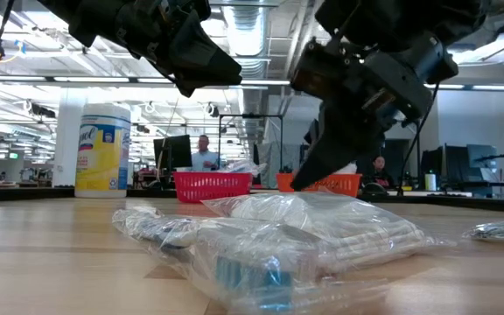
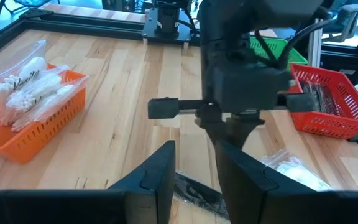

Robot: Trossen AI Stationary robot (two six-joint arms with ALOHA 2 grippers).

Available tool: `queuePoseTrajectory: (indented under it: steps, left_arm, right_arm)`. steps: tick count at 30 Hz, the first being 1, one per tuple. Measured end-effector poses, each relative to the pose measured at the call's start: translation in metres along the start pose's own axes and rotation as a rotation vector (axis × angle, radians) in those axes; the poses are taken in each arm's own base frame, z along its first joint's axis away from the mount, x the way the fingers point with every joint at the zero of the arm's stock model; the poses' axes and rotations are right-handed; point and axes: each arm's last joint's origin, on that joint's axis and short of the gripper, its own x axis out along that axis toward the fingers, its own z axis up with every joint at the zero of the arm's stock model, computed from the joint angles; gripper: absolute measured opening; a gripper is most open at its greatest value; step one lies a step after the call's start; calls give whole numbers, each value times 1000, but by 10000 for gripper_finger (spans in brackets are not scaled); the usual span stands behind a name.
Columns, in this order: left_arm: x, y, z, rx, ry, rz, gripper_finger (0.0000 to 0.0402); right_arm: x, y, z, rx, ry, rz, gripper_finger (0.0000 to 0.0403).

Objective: Pick & Place Travel size toiletries
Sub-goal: Put the black comb into the bottom red bin

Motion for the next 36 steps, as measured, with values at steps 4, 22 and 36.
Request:
queuePoseTrajectory:
  steps: [4,22,36]
  left_arm:
    - [0,0,0,0,1,0,109]
    - [0,0,0,0,1,0,109]
    - [0,0,0,0,1,0,109]
  right_arm:
    - [0,-1,-2,8,22,-8,0]
    - [0,-3,-2,34,22,-36,0]
    - [0,-4,-6,59,58,-44,0]
